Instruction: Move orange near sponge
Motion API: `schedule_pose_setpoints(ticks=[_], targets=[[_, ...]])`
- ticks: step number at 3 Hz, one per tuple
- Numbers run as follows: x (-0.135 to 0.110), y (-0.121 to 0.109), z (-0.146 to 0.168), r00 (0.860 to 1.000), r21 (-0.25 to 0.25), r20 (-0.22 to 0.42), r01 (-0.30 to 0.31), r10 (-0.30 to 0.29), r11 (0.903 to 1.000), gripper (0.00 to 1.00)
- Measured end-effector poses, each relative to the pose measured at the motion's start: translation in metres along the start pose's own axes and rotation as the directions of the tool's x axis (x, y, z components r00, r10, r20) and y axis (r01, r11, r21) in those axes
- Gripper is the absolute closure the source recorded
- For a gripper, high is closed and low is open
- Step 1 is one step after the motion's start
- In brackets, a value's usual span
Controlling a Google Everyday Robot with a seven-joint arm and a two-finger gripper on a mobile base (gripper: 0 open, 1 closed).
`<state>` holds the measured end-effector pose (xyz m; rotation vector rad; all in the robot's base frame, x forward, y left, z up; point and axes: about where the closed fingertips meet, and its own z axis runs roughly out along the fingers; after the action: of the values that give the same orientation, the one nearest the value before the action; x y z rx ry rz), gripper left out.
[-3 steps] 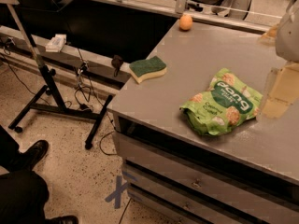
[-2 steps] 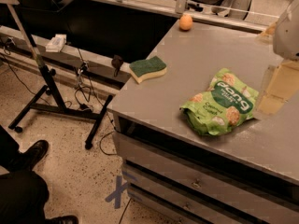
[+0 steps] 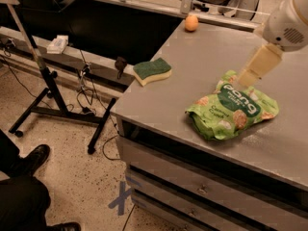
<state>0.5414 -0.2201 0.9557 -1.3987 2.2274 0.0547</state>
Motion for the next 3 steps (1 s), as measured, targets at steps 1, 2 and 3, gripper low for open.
schedule_pose_setpoints(ticks=[1, 2, 3], targets=[[-0.012, -0.040, 0.031, 0.985, 0.023, 0.107, -0.135, 0.132, 0.9906, 0.00], [-0.024, -0.084, 0.054, 0.947, 0.076, 0.215, -0.258, 0.237, 0.9632, 0.00], [-0.047, -0.128, 0.067, 0.880, 0.110, 0.381, -0.349, 0.285, 0.9306, 0.00]])
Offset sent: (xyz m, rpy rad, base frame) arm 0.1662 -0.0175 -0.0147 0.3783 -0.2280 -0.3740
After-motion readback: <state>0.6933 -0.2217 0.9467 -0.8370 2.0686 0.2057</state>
